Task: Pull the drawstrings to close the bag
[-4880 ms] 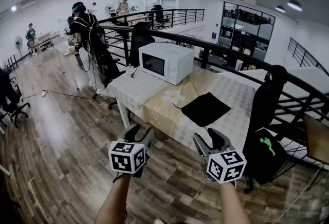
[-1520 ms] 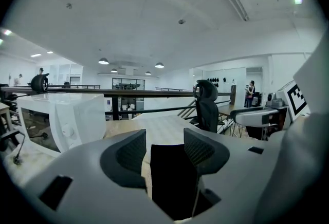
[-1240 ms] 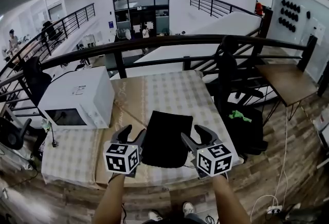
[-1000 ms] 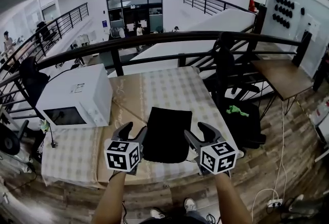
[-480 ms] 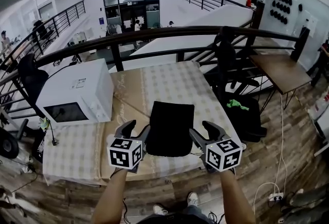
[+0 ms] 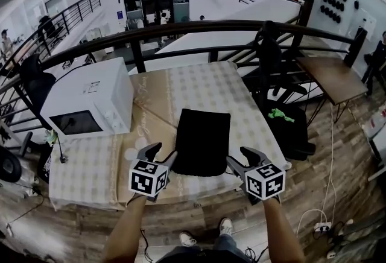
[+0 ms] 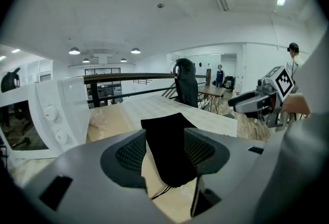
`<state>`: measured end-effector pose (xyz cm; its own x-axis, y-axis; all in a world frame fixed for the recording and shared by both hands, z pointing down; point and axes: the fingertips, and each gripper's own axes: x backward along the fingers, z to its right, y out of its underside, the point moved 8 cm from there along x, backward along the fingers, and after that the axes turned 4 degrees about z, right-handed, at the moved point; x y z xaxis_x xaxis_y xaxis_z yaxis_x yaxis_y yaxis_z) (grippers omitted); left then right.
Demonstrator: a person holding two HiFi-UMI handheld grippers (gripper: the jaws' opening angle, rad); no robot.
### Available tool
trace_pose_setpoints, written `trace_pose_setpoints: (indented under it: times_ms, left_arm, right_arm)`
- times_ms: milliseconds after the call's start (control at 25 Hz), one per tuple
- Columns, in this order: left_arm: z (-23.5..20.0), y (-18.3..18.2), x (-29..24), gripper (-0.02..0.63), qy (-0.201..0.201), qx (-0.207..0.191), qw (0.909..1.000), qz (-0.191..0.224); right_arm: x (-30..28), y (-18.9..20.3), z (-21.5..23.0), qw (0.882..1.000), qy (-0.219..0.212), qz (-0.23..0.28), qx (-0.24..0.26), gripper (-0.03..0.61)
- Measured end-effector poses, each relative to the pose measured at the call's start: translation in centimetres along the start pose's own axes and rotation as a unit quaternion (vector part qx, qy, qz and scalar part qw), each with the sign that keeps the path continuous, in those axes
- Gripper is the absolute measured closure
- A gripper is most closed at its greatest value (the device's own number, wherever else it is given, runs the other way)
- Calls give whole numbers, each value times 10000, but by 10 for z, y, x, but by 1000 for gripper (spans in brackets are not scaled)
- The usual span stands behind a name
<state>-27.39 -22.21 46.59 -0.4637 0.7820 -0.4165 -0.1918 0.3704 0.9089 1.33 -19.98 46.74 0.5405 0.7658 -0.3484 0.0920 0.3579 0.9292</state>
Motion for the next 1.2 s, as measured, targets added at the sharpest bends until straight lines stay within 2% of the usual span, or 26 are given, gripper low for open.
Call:
trace_pose_setpoints:
  times_ms: [280,480,720,840,1000,1200]
  left_arm:
    - [-6,34,-11,383,386,-459,9964,-601]
    - [-11,60,-18,383,665,-839,9880,-1113]
    - [-14,86,-31,383,1042,-1426,9693,-1708]
    - [-15,93,-40,383,1216,-1696,9600,-1869]
    - [-11,99,-47,383,1465,-1846,9484,-2123]
    - [-9,109,-55,383,1734,-2163,9280,-2490]
  right_arm:
    - [-7,24,3,9990,-152,-408,64,347]
    - [-16,40,2,9969,-284,-715,154,347]
    - [-26,59,3,9916,-500,-1154,290,347]
    - [-29,69,1,9854,-718,-1483,420,347]
    - [-34,82,0,9761,-851,-1878,681,348]
    - [-42,95,1,9656,-972,-2229,917,360]
